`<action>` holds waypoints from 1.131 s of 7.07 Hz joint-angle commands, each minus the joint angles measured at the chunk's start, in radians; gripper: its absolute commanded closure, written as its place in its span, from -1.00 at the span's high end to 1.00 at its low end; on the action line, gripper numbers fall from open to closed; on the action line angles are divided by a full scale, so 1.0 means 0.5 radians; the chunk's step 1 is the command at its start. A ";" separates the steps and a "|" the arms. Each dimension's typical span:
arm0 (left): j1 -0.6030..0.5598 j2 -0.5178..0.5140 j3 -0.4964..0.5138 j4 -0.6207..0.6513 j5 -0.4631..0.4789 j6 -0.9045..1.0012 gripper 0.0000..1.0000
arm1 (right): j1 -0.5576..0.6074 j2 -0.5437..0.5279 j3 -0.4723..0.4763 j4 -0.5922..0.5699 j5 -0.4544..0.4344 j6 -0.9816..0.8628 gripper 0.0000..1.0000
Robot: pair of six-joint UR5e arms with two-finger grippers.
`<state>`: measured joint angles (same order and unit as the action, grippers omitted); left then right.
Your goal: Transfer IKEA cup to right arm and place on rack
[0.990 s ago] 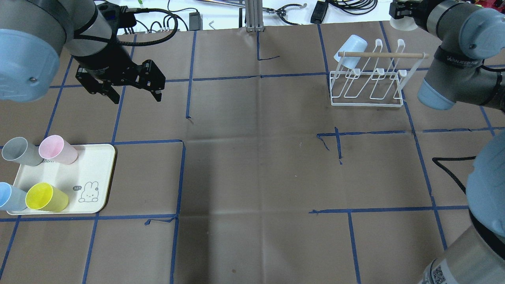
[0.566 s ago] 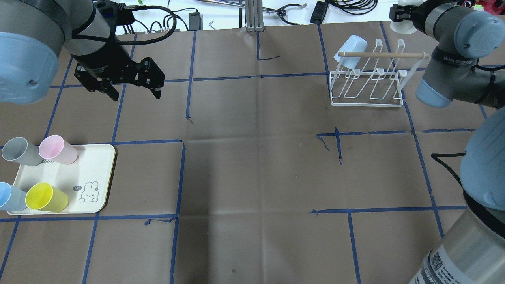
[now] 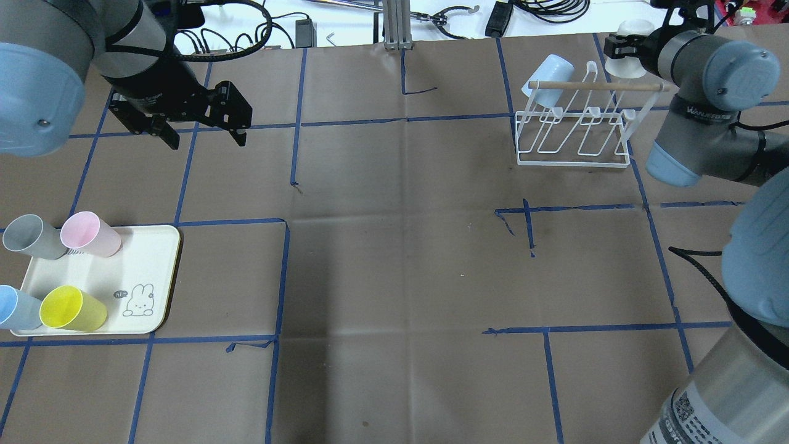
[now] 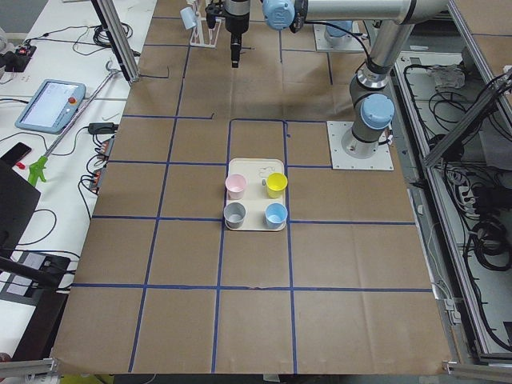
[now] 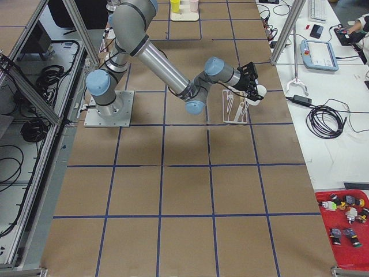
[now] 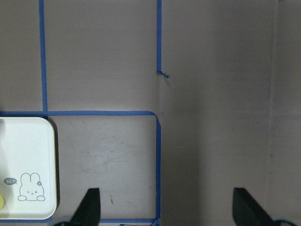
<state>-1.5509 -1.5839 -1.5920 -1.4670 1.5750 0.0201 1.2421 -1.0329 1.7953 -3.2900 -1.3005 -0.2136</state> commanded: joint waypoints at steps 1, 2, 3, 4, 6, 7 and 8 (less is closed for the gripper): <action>0.000 0.002 -0.001 0.001 0.001 0.003 1.00 | -0.002 -0.008 0.020 0.024 -0.007 0.004 0.99; 0.000 -0.007 0.002 0.001 0.001 0.000 1.00 | -0.002 -0.014 0.020 0.027 -0.007 0.004 1.00; 0.000 -0.010 0.002 0.004 0.001 0.003 1.00 | -0.002 -0.014 0.020 0.024 -0.007 0.004 1.00; 0.000 -0.007 0.006 0.007 0.001 0.000 1.00 | -0.002 -0.020 0.014 0.027 -0.004 0.007 1.00; 0.000 -0.014 -0.004 0.038 0.001 0.000 1.00 | 0.001 -0.072 0.002 0.033 0.021 0.028 1.00; 0.000 -0.008 -0.004 0.038 0.001 0.000 1.00 | 0.004 -0.127 -0.007 0.139 0.024 0.025 1.00; 0.000 -0.010 -0.004 0.041 0.001 0.000 1.00 | 0.010 -0.204 -0.044 0.295 0.021 0.028 1.00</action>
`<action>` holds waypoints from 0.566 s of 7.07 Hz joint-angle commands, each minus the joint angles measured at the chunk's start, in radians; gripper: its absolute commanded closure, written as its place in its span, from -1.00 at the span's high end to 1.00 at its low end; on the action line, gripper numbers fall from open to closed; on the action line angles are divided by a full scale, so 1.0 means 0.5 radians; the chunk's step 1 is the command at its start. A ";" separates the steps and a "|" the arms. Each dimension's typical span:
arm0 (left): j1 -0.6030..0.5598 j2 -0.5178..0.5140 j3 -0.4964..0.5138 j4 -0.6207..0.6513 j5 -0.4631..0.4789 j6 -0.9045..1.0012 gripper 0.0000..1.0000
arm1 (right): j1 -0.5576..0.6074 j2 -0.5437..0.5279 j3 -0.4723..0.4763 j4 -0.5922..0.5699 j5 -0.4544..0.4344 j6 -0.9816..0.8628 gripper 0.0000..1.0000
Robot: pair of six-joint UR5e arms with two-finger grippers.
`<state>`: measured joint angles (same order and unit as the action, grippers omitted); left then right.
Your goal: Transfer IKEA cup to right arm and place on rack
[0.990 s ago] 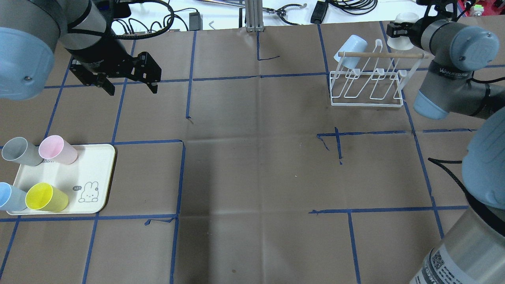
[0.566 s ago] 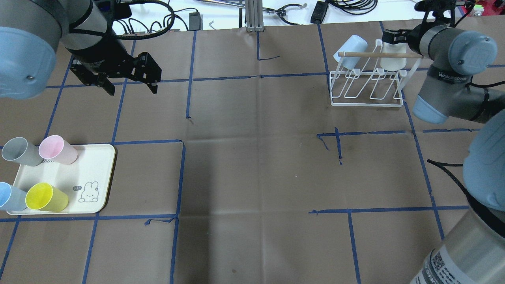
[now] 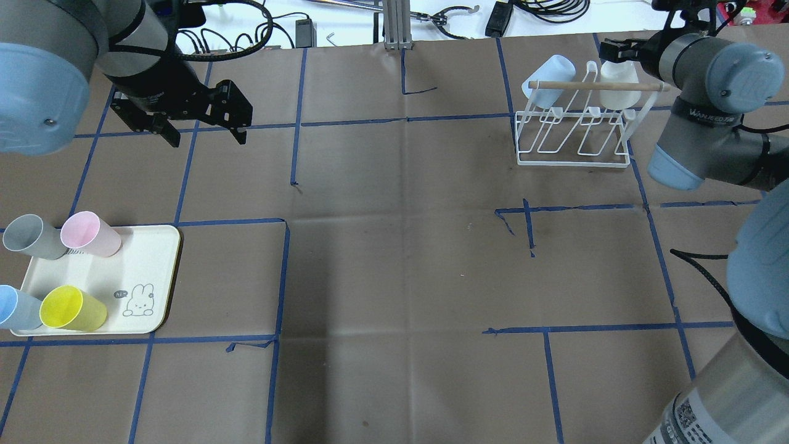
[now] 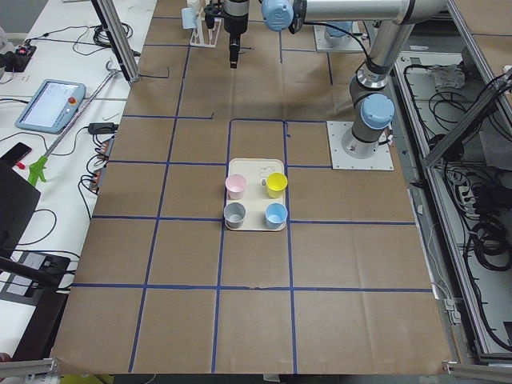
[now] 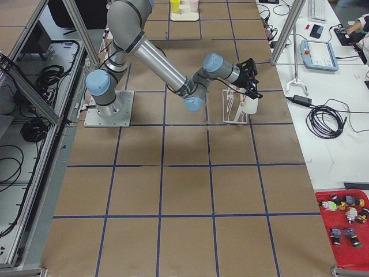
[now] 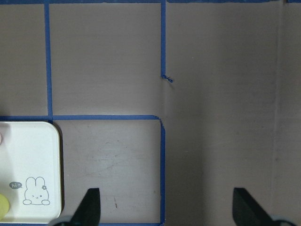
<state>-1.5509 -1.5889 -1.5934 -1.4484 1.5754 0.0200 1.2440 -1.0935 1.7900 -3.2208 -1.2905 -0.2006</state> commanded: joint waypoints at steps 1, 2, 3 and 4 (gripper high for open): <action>0.000 -0.004 -0.001 0.004 0.000 0.000 1.00 | 0.018 -0.187 -0.073 0.377 -0.005 0.002 1.00; 0.000 0.002 -0.013 0.004 0.000 0.000 1.00 | 0.022 -0.309 -0.082 0.552 -0.011 -0.001 1.00; 0.000 0.005 -0.010 0.004 0.000 0.003 1.00 | 0.043 -0.432 -0.083 0.764 -0.017 -0.001 1.00; 0.000 0.002 -0.010 0.007 0.000 0.003 1.00 | 0.061 -0.536 -0.080 1.042 -0.021 -0.001 1.00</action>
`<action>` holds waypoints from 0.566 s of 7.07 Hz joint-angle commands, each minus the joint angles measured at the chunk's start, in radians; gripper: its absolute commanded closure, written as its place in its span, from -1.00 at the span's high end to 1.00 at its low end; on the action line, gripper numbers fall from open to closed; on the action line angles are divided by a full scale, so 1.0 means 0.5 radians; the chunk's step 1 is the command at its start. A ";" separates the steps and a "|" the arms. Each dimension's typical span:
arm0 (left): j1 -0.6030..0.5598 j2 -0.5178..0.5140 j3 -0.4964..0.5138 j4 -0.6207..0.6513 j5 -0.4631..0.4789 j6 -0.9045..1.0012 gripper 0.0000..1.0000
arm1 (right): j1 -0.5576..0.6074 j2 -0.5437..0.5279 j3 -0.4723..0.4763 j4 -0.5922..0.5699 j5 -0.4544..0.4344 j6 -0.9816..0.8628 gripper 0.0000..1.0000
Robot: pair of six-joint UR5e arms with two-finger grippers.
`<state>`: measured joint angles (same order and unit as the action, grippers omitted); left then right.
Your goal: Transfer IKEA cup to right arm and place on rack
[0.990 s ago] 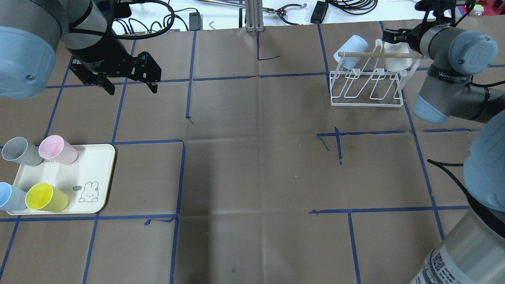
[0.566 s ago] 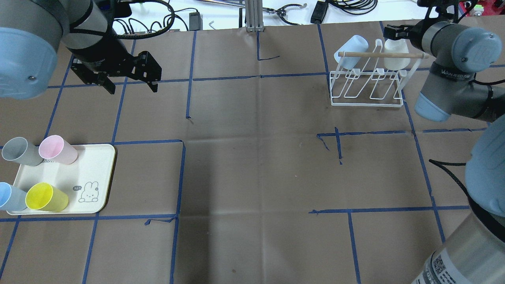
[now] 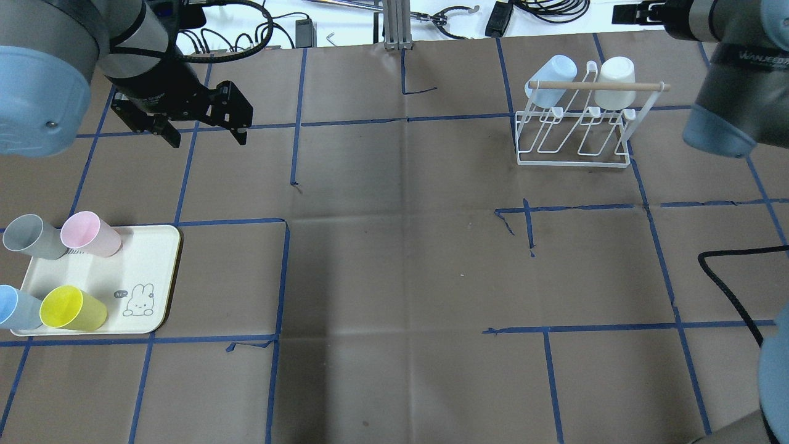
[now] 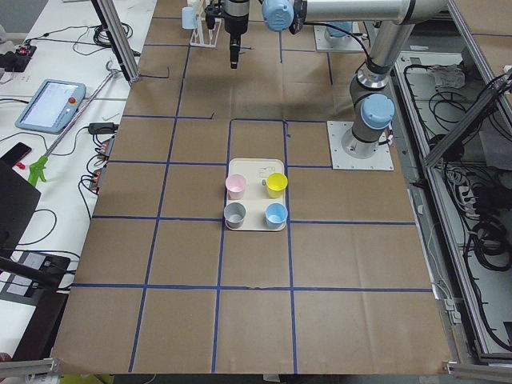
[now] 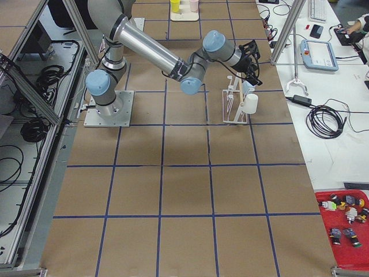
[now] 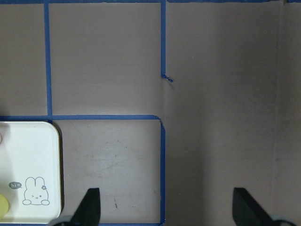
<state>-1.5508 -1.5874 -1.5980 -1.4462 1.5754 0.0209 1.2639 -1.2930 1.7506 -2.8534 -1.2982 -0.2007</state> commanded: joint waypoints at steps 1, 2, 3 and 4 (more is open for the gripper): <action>0.000 -0.004 -0.004 0.002 0.000 0.001 1.00 | 0.031 -0.233 -0.004 0.590 -0.002 0.006 1.00; 0.000 0.002 -0.004 0.002 0.000 0.001 1.00 | 0.061 -0.325 -0.034 0.878 -0.008 0.009 1.00; 0.000 0.006 -0.004 0.002 0.000 0.001 1.00 | 0.098 -0.377 -0.135 1.224 -0.008 0.009 1.00; 0.000 -0.004 -0.004 0.002 0.000 0.001 1.00 | 0.153 -0.414 -0.233 1.747 -0.002 0.012 1.00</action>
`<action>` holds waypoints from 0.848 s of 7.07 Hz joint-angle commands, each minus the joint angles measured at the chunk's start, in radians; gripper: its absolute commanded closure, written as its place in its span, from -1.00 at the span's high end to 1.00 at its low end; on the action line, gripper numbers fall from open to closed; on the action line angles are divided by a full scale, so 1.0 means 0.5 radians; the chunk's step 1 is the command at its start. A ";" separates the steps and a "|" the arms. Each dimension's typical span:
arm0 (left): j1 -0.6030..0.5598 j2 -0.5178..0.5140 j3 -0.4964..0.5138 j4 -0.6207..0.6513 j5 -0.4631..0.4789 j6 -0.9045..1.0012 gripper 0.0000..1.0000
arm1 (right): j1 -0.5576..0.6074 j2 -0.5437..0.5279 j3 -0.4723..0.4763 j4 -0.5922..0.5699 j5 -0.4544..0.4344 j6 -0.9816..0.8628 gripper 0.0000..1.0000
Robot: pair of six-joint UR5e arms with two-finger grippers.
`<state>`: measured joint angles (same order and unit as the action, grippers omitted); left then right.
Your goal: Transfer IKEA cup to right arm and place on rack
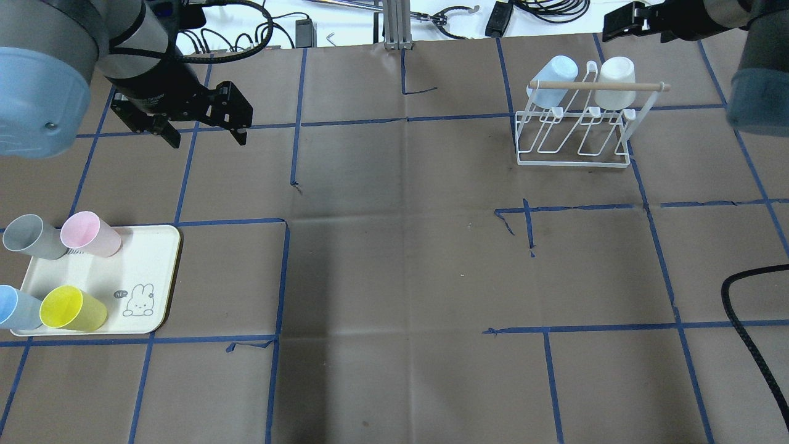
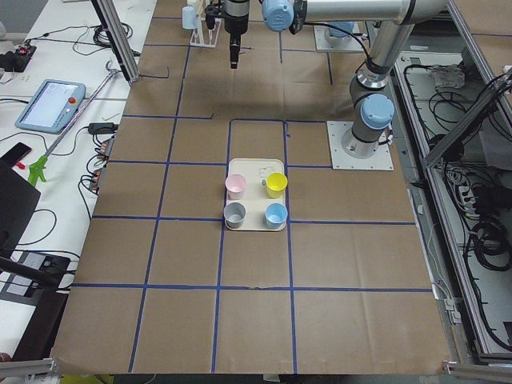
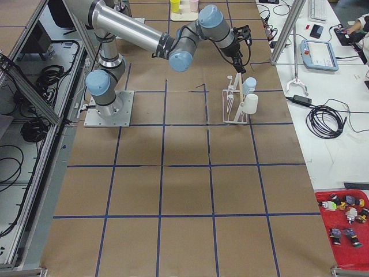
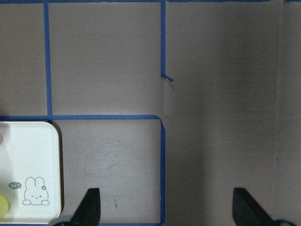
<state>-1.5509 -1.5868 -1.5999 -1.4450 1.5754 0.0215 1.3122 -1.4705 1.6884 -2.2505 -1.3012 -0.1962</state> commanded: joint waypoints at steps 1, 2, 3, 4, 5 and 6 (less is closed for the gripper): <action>0.000 -0.002 -0.003 0.000 0.000 -0.003 1.00 | 0.106 -0.093 -0.176 0.932 0.001 0.085 1.00; 0.000 0.001 0.003 -0.003 0.000 -0.003 1.00 | 0.127 -0.127 -0.195 1.109 0.004 0.149 1.00; 0.000 -0.002 0.003 0.000 0.000 -0.003 1.00 | 0.140 -0.139 -0.201 1.202 0.004 0.132 1.00; 0.000 -0.008 0.006 0.000 0.000 -0.003 1.00 | 0.195 -0.212 -0.201 1.212 0.001 0.135 1.00; 0.000 -0.002 0.003 -0.003 0.000 -0.003 1.00 | 0.232 -0.286 -0.201 1.215 -0.005 0.156 1.00; 0.000 0.001 0.003 -0.003 0.000 -0.003 1.00 | 0.244 -0.311 -0.183 1.291 -0.154 0.168 1.00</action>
<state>-1.5509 -1.5877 -1.5980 -1.4460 1.5754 0.0199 1.4209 -1.6015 1.5907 -1.6367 -1.3233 -0.1201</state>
